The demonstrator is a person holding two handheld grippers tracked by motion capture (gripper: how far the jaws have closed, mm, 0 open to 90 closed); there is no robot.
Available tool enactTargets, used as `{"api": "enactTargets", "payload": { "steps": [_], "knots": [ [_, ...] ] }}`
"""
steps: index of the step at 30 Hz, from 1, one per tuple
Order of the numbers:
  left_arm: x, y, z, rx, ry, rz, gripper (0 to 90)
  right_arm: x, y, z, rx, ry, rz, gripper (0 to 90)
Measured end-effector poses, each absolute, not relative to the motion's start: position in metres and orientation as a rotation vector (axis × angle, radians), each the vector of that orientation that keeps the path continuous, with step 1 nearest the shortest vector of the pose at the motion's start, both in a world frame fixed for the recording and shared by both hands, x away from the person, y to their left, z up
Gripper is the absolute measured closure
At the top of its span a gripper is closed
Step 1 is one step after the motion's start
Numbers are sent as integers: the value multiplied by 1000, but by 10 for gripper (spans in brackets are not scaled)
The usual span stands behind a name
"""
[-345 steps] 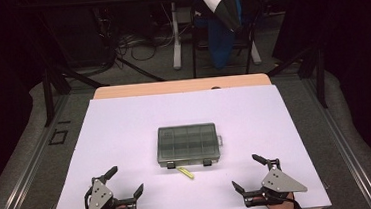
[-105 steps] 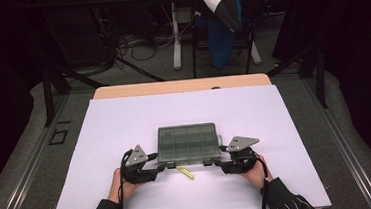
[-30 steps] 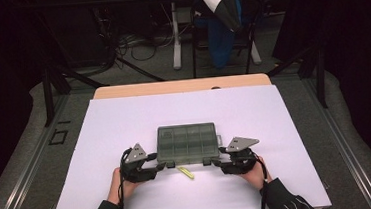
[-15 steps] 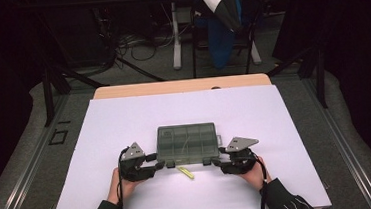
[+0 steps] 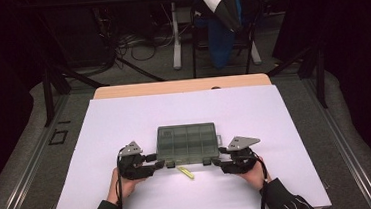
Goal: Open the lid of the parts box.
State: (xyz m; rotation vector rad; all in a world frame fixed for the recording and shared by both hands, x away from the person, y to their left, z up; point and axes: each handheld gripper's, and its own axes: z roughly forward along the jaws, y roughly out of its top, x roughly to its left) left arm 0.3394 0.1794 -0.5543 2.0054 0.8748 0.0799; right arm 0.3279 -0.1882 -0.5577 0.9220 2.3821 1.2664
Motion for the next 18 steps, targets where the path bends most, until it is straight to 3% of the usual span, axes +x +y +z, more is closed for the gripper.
{"api": "enactTargets", "payload": {
  "steps": [4,18],
  "knots": [
    [340,180,-555,2005,885,71,549,328,-188,-557,923,2387,1257,471],
    [327,166,-552,2149,759,326,552,325,-183,-556,925,2374,1209,469]
  ]
}}
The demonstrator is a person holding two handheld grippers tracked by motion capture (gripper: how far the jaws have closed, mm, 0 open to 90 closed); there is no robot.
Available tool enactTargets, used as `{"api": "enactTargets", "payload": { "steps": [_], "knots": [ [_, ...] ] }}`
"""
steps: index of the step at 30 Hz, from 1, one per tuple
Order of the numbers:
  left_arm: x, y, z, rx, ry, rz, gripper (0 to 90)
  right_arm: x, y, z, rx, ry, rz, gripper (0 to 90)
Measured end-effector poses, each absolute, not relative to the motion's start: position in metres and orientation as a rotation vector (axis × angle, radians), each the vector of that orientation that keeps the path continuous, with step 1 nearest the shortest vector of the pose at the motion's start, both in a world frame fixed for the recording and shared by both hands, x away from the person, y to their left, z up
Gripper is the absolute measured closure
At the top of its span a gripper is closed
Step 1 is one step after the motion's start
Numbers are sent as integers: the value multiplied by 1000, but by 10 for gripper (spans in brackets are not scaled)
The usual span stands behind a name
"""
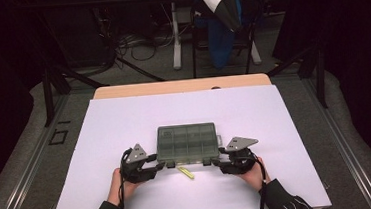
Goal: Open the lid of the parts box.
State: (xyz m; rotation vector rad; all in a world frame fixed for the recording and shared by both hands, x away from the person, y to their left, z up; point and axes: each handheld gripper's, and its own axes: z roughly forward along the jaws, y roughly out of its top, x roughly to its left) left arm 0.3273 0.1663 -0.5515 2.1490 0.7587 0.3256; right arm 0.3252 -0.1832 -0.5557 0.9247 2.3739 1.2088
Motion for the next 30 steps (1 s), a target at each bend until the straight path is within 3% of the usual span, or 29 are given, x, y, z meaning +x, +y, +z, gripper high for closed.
{"api": "enactTargets", "payload": {
  "steps": [11,21,30],
  "knots": [
    [334,175,-553,2062,828,177,556,325,-183,-555,945,2373,1214,484],
    [331,171,-551,2106,792,246,559,325,-183,-554,961,2370,1215,494],
    [334,175,-553,2068,813,186,566,325,-185,-554,975,2371,1232,515]
  ]
}}
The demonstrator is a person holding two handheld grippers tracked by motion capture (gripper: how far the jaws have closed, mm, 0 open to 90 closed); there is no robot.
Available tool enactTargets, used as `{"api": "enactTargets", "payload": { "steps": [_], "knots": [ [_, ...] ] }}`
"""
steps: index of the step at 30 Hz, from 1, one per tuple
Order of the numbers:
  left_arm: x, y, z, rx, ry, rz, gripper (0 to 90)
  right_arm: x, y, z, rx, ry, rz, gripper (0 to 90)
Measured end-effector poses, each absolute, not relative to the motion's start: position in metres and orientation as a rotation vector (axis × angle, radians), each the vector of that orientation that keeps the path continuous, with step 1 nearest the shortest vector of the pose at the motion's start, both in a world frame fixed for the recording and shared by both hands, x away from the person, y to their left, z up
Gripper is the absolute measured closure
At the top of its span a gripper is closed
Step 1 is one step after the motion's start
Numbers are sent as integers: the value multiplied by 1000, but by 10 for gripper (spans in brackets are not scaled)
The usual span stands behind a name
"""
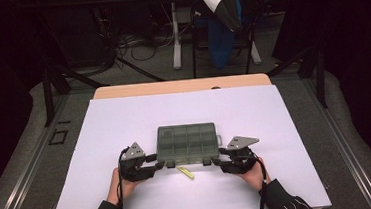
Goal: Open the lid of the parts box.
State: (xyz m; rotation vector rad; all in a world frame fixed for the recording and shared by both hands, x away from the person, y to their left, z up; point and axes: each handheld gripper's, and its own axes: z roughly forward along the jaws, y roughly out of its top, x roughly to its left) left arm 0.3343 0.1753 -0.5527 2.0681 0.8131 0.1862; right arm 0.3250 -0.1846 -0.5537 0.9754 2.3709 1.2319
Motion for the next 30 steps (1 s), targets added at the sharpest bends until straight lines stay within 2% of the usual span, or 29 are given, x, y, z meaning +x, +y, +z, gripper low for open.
{"api": "enactTargets", "payload": {
  "steps": [3,10,16,18,25,30],
  "knots": [
    [335,176,-553,2059,815,177,572,326,-188,-552,1017,2368,1289,539],
    [332,173,-553,2093,786,234,558,326,-186,-552,979,2378,1251,521],
    [330,169,-557,2133,767,287,459,322,-188,-549,942,2364,1252,528],
    [328,169,-555,2125,768,304,400,322,-188,-549,940,2350,1262,539],
    [326,170,-552,2091,775,367,323,321,-189,-548,933,2348,1264,582],
    [326,169,-551,2083,794,405,223,321,-191,-548,920,2338,1274,606]
  ]
}}
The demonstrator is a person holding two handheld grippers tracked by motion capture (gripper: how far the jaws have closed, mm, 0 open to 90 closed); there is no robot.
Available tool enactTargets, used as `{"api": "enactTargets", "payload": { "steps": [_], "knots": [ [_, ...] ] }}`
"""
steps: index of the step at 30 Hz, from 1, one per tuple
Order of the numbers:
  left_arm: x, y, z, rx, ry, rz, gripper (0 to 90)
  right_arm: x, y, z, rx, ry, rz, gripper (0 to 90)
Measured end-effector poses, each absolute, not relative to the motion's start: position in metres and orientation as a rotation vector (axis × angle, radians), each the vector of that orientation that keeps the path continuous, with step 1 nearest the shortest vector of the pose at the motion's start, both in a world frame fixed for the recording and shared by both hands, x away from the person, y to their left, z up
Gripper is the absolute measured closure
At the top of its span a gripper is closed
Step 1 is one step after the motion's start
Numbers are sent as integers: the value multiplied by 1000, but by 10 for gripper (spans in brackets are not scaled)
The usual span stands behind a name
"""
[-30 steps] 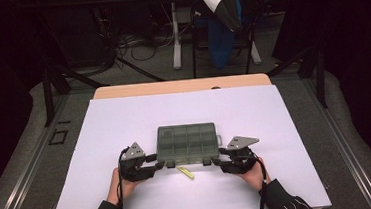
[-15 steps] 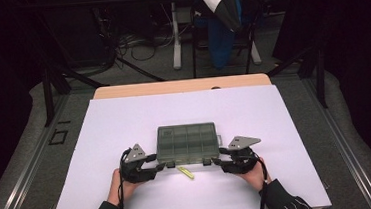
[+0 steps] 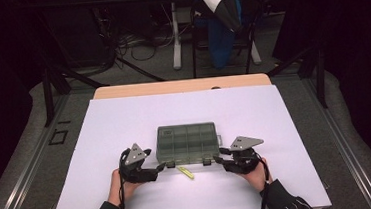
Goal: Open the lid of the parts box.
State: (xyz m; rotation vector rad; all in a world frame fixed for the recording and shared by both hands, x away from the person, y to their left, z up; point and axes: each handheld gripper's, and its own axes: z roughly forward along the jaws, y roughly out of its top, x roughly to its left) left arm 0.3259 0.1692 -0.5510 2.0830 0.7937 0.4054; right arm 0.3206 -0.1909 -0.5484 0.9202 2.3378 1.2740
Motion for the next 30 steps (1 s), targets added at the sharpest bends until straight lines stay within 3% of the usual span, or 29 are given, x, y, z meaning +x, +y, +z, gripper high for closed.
{"api": "enactTargets", "payload": {
  "steps": [18,30],
  "knots": [
    [326,165,-545,2079,785,475,85,317,-192,-543,886,2305,1304,670],
    [326,162,-539,2074,738,534,136,317,-193,-539,892,2277,1331,712]
  ]
}}
